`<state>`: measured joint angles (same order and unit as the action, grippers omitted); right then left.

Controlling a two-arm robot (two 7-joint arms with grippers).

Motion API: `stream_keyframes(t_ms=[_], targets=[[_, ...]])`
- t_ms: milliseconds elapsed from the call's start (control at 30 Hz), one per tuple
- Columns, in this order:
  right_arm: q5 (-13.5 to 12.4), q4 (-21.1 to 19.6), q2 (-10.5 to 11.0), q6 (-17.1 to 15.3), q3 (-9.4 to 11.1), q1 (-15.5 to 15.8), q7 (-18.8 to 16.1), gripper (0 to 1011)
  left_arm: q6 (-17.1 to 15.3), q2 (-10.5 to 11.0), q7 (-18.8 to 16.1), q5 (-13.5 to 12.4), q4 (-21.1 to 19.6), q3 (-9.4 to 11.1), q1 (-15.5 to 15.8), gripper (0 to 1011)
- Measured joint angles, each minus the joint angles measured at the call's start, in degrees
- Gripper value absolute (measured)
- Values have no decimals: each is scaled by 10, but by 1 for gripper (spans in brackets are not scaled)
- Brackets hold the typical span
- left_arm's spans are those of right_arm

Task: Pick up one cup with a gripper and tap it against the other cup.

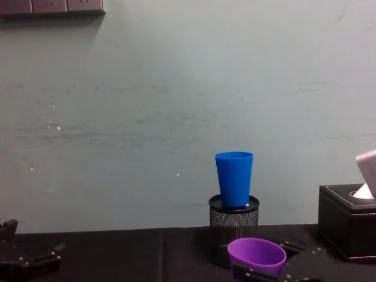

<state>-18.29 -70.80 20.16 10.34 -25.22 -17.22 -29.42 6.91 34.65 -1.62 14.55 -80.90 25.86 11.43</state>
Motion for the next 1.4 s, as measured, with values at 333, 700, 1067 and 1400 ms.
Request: stream_keyframes(t_ms=[333,700,1067,1400], targets=[[-5,-70,20,-65,12,6,-1,723,0,0,0,0,0,0,0,1000],[-41,-160,48,-161,28,-1,9,723,0,0,0,0,0,0,0,1000],[-69,-191,60,-198,26,-16,18,723,0,0,0,0,0,0,0,1000],[-77,-199,67,-204,17,-22,24,723,0,0,0,0,0,0,0,1000]])
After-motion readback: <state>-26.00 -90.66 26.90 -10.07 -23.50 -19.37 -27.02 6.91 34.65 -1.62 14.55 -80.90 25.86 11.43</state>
